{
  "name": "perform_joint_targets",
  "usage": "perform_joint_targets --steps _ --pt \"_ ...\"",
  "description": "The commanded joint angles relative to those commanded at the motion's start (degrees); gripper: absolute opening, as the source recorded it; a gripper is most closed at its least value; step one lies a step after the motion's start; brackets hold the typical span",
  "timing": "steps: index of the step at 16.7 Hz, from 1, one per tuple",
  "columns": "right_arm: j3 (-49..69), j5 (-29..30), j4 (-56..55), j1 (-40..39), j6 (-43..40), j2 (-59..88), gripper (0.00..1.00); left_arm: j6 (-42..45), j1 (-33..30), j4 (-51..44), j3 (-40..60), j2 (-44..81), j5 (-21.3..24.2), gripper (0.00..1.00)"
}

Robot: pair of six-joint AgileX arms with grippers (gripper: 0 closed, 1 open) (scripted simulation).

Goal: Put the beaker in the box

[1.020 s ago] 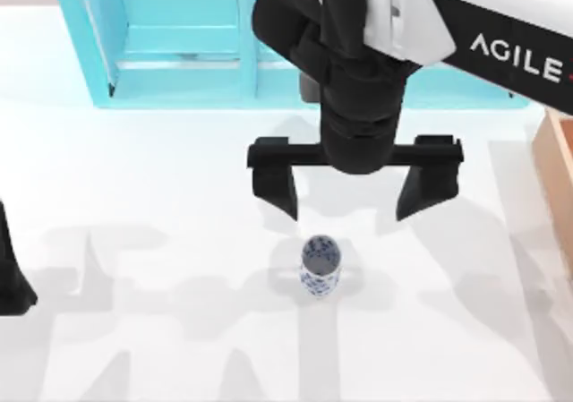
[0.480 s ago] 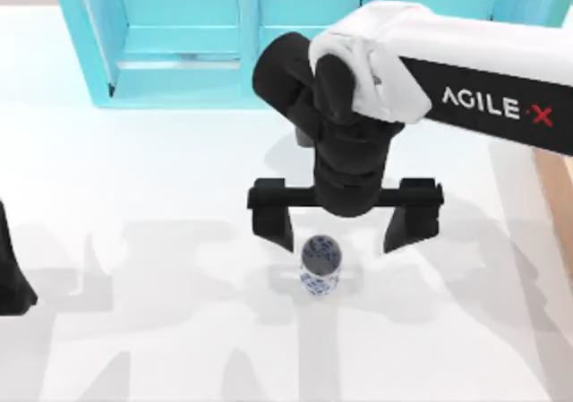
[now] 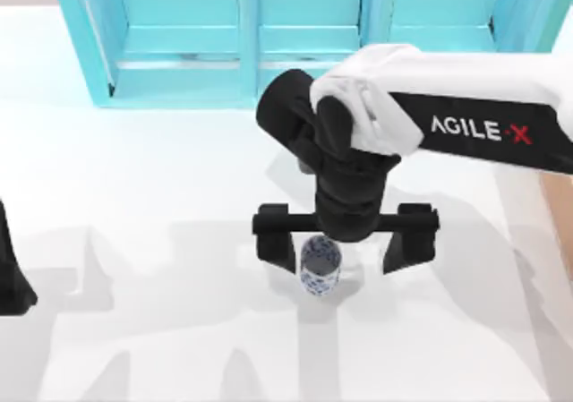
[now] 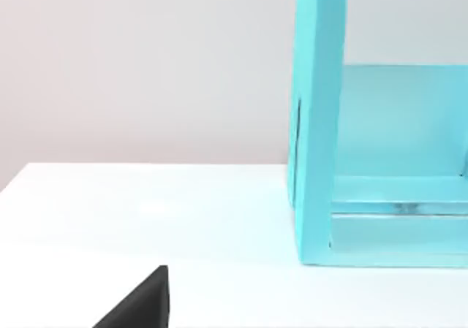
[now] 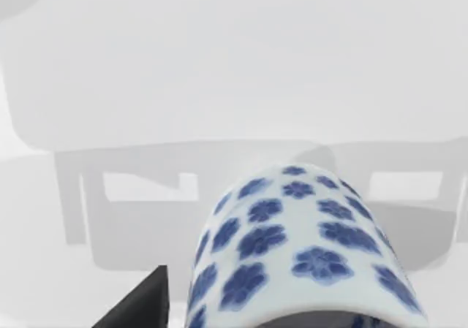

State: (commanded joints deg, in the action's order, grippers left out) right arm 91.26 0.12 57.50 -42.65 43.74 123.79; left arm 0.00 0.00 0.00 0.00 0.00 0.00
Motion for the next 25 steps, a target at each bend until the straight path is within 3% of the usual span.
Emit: perform_joint_targets --steps 13,25 --pt "0.0 0.0 0.0 0.0 0.0 0.0 0.02 0.0 0.0 0.0 0.0 0.0 0.0 1.00" --pt "0.3 0.0 1.0 2.1 -1.9 -0.8 0.00 0.0 0.0 0.0 0.0 0.0 0.0 1.00"
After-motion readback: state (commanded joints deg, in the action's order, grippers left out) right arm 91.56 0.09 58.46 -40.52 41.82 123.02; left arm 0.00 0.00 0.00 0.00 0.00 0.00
